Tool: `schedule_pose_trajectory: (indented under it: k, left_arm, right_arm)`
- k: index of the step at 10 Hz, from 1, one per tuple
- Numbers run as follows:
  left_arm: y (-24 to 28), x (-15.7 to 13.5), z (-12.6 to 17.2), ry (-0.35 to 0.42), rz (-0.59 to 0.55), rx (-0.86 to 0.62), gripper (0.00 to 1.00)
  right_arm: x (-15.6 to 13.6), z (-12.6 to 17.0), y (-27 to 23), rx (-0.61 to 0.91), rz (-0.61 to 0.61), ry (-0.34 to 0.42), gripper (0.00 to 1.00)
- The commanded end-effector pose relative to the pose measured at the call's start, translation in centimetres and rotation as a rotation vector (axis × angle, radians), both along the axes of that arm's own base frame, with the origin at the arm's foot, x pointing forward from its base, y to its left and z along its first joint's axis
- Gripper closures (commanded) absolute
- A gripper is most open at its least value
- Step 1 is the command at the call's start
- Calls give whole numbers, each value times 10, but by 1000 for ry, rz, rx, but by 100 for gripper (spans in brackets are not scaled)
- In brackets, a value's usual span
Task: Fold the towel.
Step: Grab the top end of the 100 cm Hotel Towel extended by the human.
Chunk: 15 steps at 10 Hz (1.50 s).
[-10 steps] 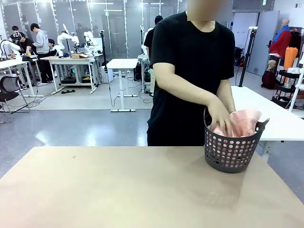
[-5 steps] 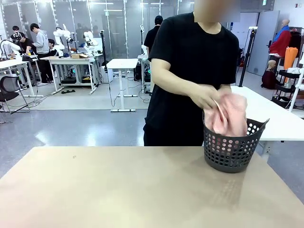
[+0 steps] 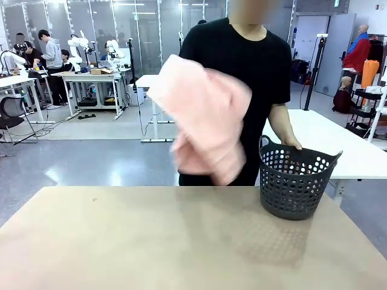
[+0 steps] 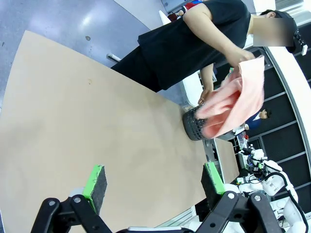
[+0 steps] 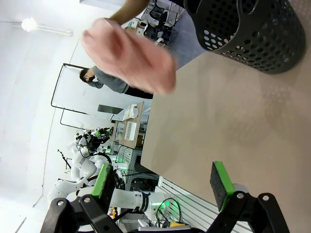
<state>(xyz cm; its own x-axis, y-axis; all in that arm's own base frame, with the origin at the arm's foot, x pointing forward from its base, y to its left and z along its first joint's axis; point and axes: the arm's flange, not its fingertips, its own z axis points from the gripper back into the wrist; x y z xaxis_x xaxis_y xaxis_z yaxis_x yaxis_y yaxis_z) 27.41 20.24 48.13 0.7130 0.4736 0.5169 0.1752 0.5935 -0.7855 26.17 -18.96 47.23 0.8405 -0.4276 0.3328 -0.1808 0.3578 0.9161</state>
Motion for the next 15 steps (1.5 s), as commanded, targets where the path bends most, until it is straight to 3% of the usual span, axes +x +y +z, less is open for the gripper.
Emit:
schedule_pose_trajectory:
  k: [1, 15]
  left_arm:
    - [1, 0, -1, -15, -11, -8, 0]
    - [1, 0, -1, -15, -11, -8, 0]
  right_arm:
    - [0, 0, 0, 1, 5, -9, 0]
    - [0, 0, 0, 1, 5, -9, 0]
